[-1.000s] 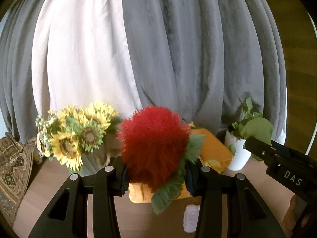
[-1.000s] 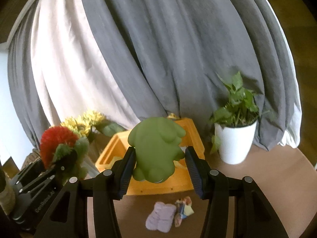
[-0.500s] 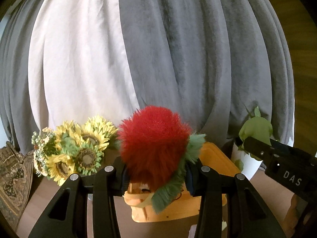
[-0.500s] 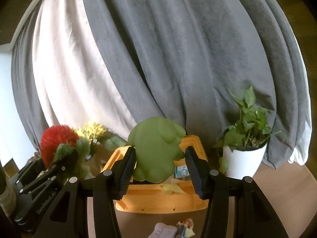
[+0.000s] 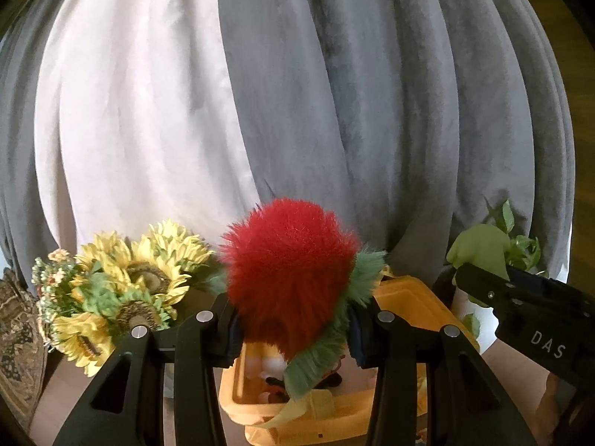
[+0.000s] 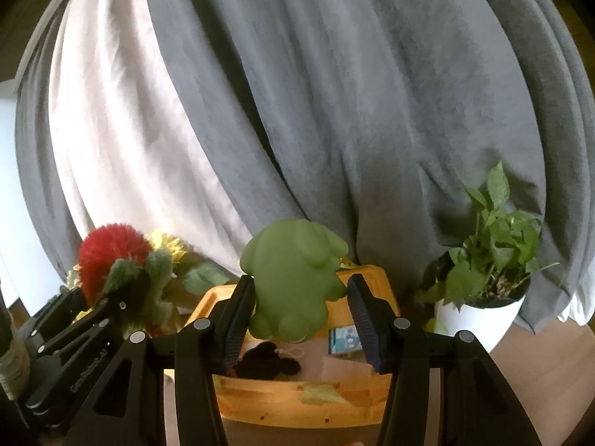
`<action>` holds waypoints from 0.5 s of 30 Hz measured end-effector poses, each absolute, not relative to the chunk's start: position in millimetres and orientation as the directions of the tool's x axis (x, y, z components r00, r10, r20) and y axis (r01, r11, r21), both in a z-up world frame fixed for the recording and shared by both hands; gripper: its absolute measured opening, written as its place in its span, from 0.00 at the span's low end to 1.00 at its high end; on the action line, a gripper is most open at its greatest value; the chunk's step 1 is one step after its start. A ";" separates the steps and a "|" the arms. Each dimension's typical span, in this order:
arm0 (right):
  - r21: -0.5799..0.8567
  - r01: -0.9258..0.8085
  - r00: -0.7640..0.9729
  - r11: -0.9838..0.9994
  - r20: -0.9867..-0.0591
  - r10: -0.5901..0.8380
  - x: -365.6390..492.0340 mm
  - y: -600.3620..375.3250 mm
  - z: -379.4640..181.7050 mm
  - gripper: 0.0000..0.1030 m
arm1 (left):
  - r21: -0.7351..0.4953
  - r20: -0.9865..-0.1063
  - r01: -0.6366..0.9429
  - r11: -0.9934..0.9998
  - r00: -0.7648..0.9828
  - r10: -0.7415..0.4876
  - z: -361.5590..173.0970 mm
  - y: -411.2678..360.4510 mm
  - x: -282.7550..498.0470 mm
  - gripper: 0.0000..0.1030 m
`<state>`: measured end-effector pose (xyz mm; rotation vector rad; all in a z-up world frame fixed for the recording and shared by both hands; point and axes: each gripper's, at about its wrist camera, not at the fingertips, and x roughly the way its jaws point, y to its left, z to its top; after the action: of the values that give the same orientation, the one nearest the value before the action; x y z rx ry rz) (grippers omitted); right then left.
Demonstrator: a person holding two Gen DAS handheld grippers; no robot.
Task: Organize soft objects
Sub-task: 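Open left tool over the crate while right tool releases the frog inside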
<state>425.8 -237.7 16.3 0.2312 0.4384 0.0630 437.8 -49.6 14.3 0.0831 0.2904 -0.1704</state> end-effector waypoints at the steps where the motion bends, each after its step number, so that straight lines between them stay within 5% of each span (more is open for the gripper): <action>1: 0.233 -0.010 0.901 0.972 -0.419 0.110 429.3 -238.0 14.4 0.51 | 0.060 -0.295 0.178 0.982 0.943 -0.153 12.6 -50.6 441.6 0.42; 15: 0.210 0.014 0.847 0.978 -0.522 0.100 481.4 -241.9 -24.3 0.51 | 0.043 -0.428 0.212 0.976 0.887 -0.174 -34.3 -60.9 502.1 0.42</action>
<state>481.4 -241.9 -24.3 0.2102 0.5596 0.0456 502.1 -60.9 -34.3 0.0894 0.4360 -0.2011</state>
